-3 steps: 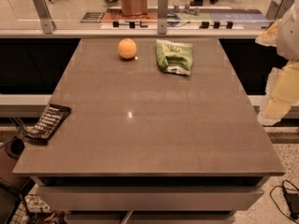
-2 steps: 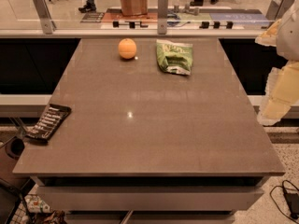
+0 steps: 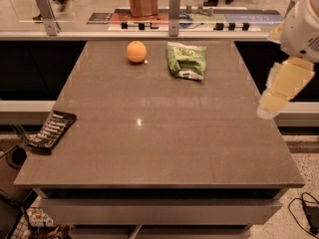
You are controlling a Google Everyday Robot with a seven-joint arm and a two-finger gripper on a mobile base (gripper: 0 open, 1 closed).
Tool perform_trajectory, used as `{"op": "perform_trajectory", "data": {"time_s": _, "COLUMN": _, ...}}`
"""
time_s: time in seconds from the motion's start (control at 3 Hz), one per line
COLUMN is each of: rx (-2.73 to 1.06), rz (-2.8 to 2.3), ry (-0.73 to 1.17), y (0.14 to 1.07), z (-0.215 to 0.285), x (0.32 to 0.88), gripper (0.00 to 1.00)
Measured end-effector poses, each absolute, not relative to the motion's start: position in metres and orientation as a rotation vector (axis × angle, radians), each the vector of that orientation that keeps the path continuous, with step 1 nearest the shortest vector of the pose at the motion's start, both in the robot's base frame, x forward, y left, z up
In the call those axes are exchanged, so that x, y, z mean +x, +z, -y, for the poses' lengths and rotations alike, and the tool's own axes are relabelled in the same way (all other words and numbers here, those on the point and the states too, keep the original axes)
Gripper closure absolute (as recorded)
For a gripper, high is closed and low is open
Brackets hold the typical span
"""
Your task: Move green jalapeno chip bag near rxbar chocolate
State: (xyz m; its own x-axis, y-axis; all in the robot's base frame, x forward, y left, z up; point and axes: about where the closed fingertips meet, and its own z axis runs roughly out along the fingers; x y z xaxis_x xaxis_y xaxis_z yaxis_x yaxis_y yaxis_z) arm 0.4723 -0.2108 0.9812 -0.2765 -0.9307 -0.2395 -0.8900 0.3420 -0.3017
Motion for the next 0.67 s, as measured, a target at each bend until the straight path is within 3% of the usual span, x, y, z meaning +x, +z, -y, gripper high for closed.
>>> {"op": "perform_trajectory", "data": {"time_s": 0.67, "rx": -1.321, "rz": -2.227, "ry": -0.084, "y": 0.966, "z": 0.204, "x": 0.544, "gripper": 0.00}}
